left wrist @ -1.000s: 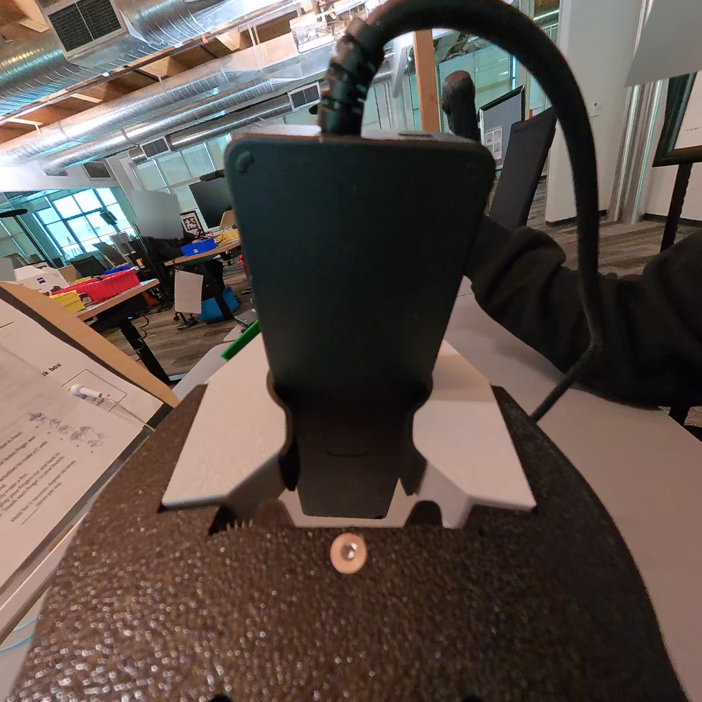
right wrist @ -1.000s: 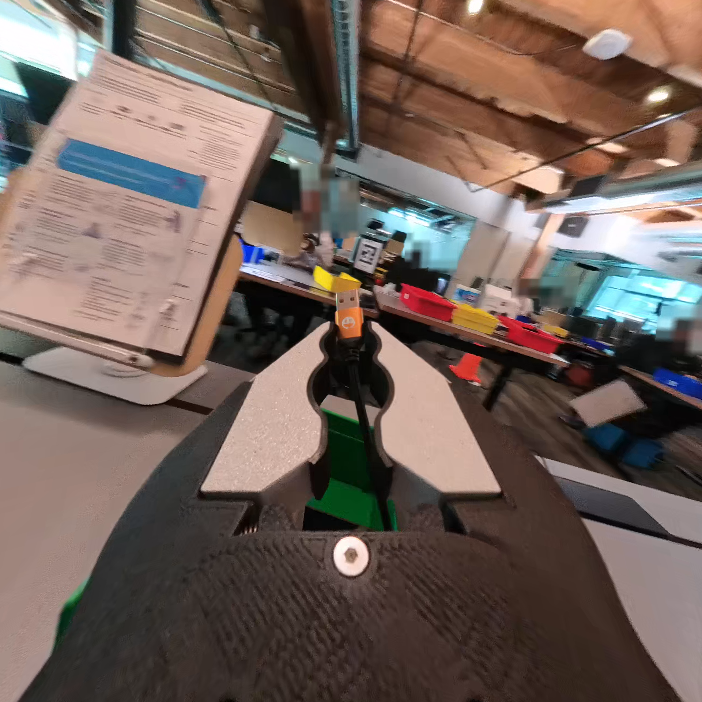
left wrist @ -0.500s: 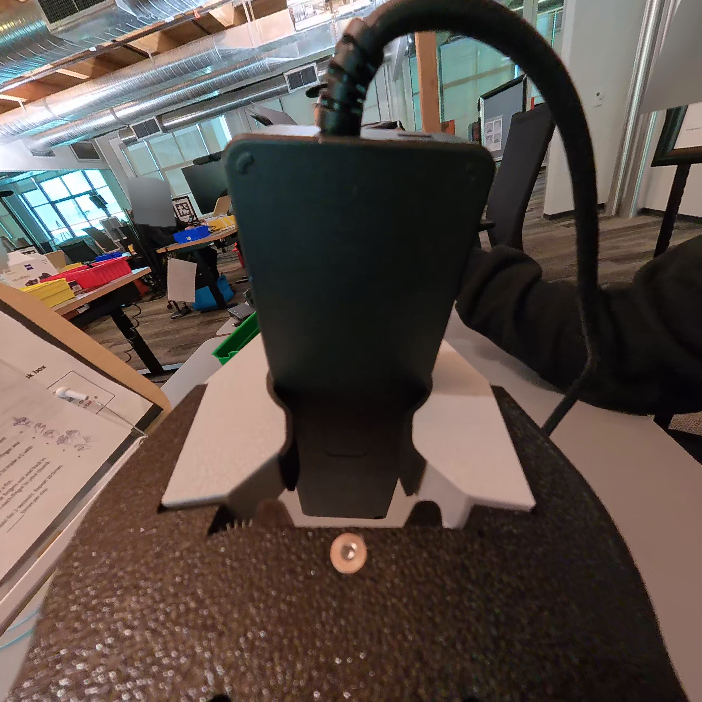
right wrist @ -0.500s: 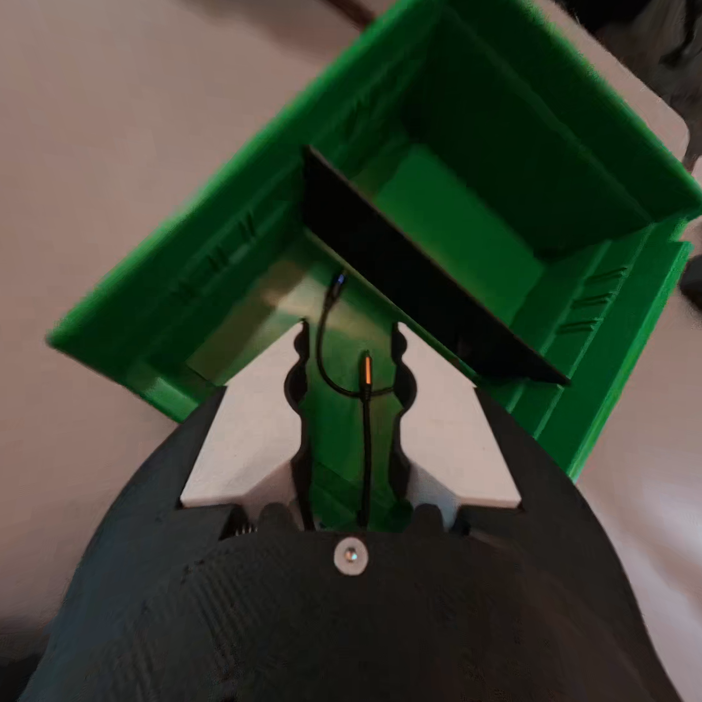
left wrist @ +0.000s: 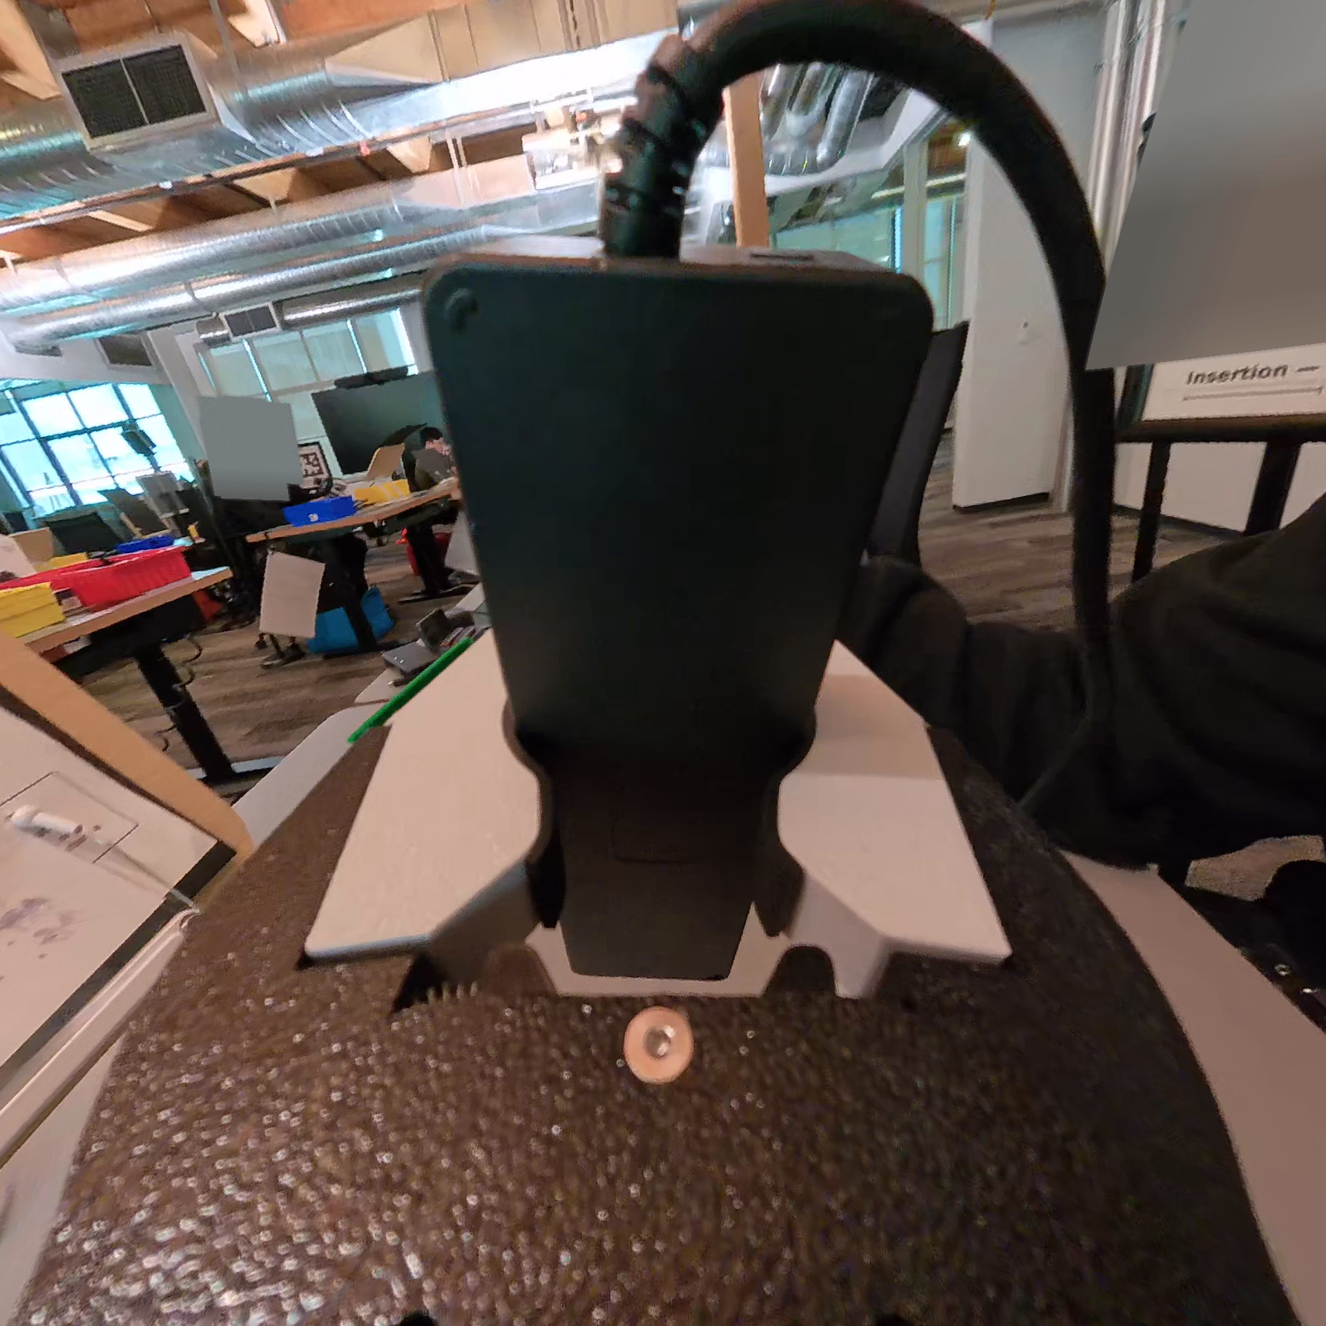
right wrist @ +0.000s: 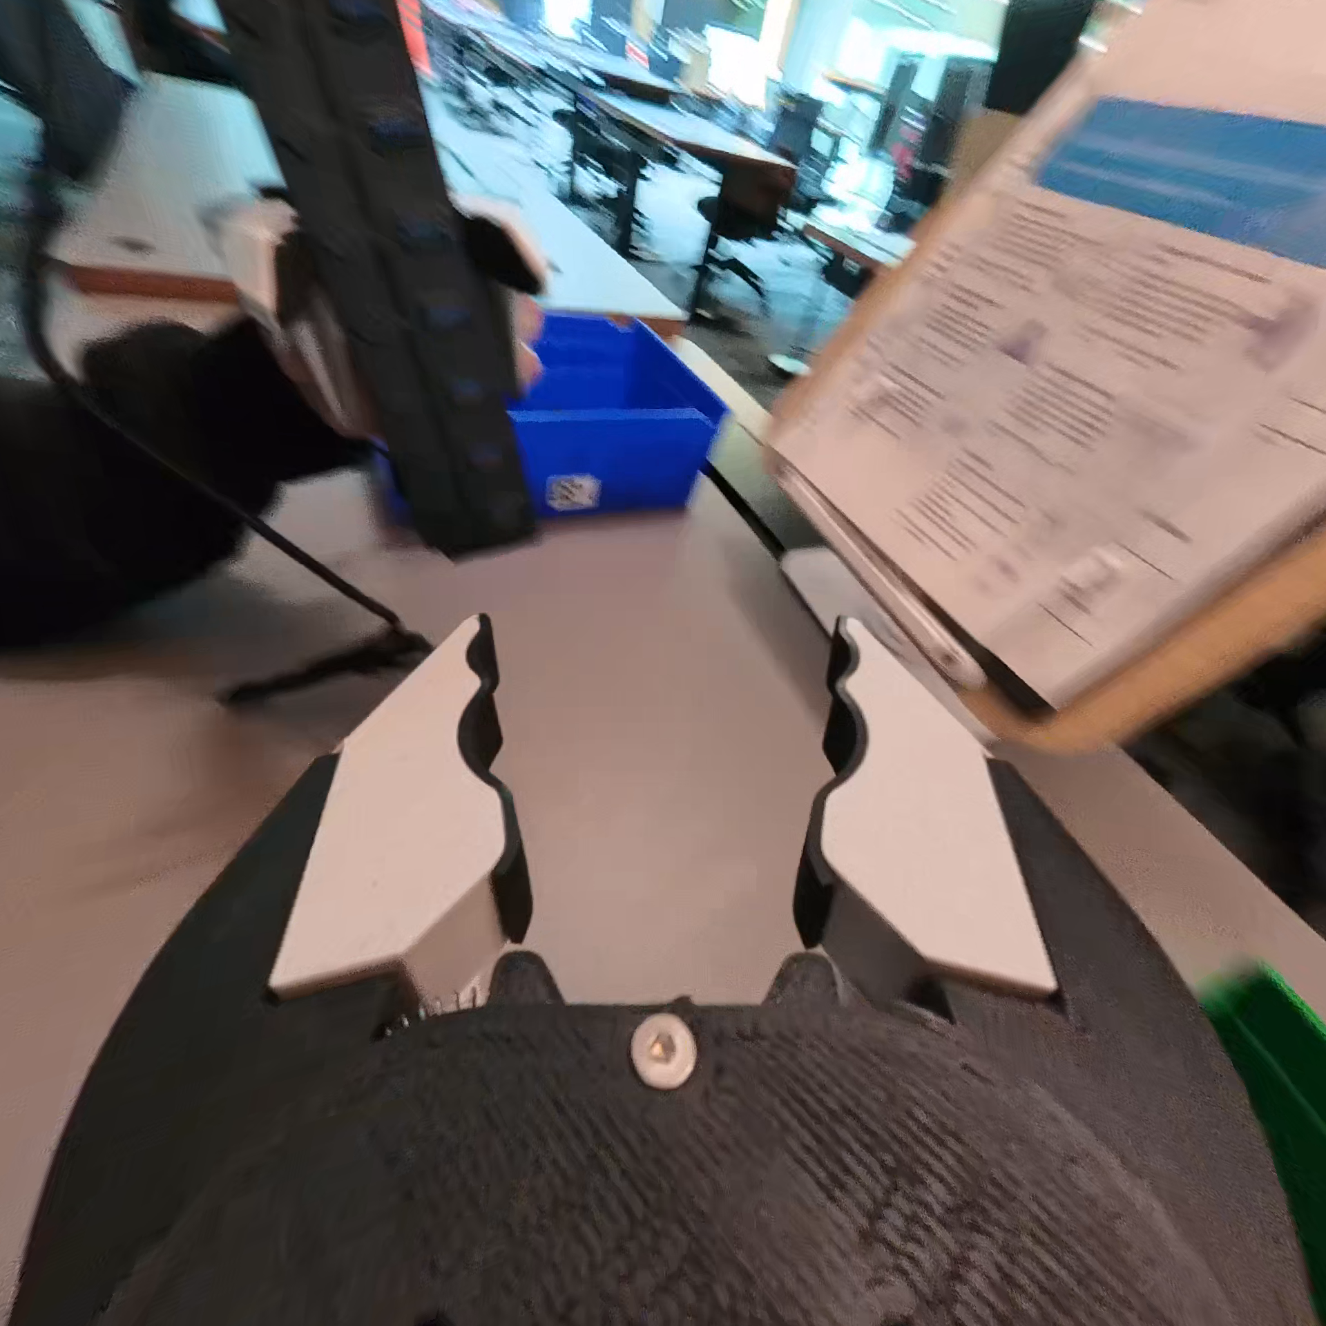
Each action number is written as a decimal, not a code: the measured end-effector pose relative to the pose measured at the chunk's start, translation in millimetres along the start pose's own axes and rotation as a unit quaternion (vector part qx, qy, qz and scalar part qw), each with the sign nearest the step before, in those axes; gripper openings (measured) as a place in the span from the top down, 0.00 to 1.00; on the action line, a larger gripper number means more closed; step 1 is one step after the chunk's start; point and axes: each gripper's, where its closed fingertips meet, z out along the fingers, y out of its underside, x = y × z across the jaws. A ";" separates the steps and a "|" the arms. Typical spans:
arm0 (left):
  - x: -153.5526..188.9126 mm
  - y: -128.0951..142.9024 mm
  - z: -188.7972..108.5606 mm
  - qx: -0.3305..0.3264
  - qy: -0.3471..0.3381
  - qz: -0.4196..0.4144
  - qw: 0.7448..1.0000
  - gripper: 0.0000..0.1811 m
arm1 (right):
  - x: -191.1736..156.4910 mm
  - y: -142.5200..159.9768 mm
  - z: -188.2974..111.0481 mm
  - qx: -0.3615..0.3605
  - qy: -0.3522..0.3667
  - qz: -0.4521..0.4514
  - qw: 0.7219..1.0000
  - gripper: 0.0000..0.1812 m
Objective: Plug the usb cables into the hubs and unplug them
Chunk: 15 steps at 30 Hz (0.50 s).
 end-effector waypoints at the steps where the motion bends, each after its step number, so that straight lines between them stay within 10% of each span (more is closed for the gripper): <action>1: 1.5 -2.5 0.2 0.005 0.003 -0.002 1.000 0.66 | -14.9 -8.4 18.0 0.012 -0.035 0.001 0.999 0.49; 6: 2.9 -2.4 1.2 -0.008 0.000 0.003 1.000 0.67 | -58.5 -23.0 80.8 0.030 -0.099 -0.025 0.994 0.45; 15: 3.3 4.9 3.9 -0.033 -0.002 0.005 0.999 0.67 | -84.1 -28.6 101.7 0.048 -0.123 -0.079 0.988 0.67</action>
